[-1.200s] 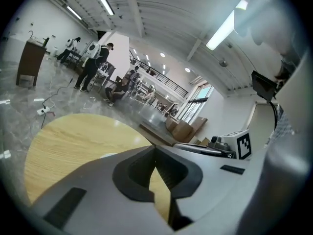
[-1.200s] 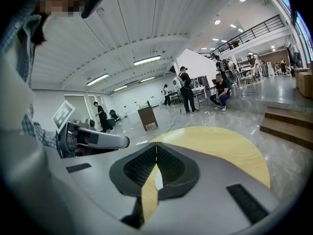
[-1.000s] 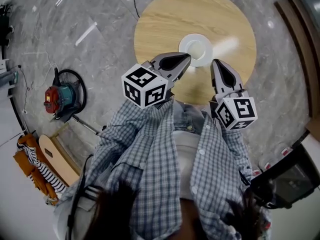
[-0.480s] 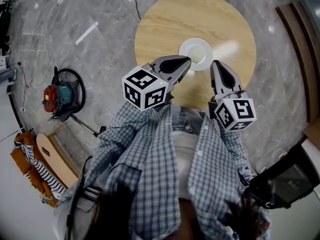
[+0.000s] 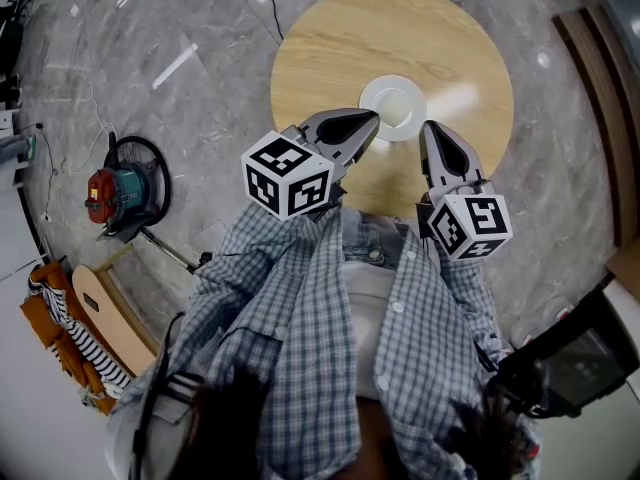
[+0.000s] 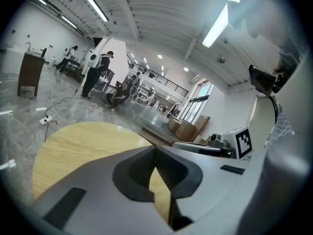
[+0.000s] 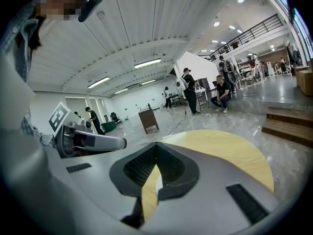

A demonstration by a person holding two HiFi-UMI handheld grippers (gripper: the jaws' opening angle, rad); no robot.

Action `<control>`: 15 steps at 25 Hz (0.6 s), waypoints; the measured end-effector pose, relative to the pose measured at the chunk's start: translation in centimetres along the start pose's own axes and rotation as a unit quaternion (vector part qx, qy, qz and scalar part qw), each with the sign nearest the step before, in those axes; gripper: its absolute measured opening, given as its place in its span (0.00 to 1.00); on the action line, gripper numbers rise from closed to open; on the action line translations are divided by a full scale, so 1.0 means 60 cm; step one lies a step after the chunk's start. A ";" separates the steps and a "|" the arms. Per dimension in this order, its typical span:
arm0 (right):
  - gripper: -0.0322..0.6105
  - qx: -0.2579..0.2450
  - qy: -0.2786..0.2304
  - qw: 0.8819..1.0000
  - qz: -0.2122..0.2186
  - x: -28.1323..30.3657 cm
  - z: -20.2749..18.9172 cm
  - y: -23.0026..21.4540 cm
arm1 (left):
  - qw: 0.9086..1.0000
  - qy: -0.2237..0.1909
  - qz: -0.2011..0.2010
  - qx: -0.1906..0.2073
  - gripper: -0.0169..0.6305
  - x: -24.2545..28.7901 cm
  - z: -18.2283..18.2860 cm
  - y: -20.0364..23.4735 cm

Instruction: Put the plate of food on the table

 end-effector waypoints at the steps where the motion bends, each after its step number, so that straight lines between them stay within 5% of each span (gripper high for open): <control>1: 0.06 0.000 0.001 1.000 0.000 0.000 0.000 0.000 | 1.000 0.000 0.000 0.001 0.04 0.000 0.000 -0.001; 15: 0.06 -0.011 0.007 1.000 0.013 0.004 -0.003 0.007 | 1.000 -0.010 0.005 0.003 0.04 -0.009 -0.003 -0.005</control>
Point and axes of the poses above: the fingertips, and each gripper's own axes: x forward along the fingers, y to its left, z out of its top, the point moved 6 cm from there along -x, backward along the fingers, and after that the axes turned 10 degrees about z, right-handed, at the moved point
